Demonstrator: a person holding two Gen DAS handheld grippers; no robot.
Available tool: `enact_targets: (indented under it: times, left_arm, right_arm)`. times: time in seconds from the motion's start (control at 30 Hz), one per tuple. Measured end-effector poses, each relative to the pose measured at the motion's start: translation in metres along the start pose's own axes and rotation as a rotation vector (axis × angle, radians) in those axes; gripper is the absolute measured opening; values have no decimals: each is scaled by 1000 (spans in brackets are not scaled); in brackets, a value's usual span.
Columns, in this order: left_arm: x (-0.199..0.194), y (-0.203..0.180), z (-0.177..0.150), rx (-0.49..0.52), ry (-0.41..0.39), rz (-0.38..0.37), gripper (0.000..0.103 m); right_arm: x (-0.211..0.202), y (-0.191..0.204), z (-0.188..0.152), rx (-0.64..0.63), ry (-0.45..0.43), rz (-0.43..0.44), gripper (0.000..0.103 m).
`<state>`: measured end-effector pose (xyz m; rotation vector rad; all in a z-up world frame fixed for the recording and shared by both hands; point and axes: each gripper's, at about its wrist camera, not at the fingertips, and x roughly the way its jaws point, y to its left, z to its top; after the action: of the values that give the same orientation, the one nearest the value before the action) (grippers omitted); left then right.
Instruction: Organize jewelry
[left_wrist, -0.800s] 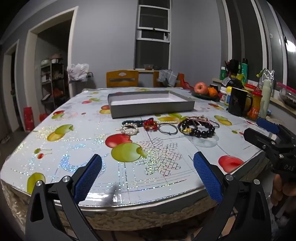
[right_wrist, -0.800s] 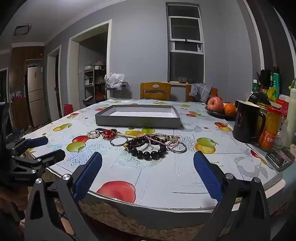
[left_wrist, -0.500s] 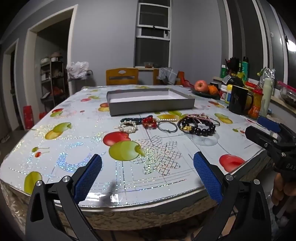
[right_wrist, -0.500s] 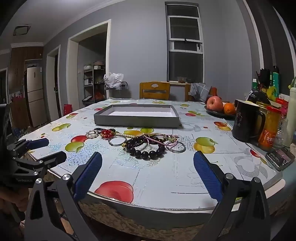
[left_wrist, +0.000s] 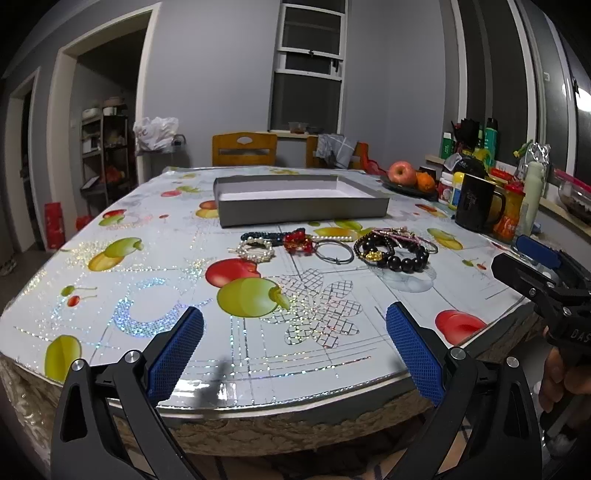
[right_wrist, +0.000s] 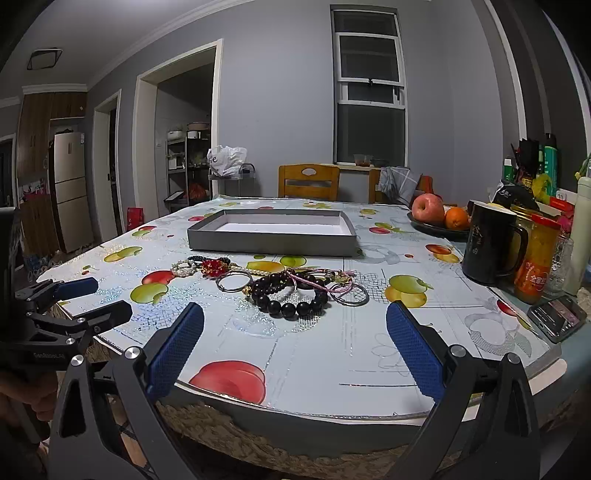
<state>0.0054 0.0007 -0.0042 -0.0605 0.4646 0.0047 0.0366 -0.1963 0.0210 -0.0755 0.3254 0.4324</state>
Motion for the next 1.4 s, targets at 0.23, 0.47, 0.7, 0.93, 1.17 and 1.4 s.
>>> enact_targets:
  times: [0.23,0.47,0.7,0.93,1.17,1.4]
  left_arm:
    - [-2,-1,-1,2,-3,1,98]
    - [-1,-2,-1,1,5,-3,98]
    - [-2,-4,-2,3,7,0,98]
    - [-2,-2,-1,-1,7,-1,98]
    - [-2,-1,-2,-2,7,-3,98]
    - [-2,-1,-2,0,9,-2,98]
  right_arm:
    - [-2,2,1,-7,-3,-5,98]
    - [-1,2,0,-4,-4,-2,98]
    - [-1,1,1,-4,-5,-3,98]
    - [-2,1,1,-4,-5,-2,98]
    - [-2,0,2,-3,-7,-3,98]
    - [-3,1,1,-3,-7,-4,98]
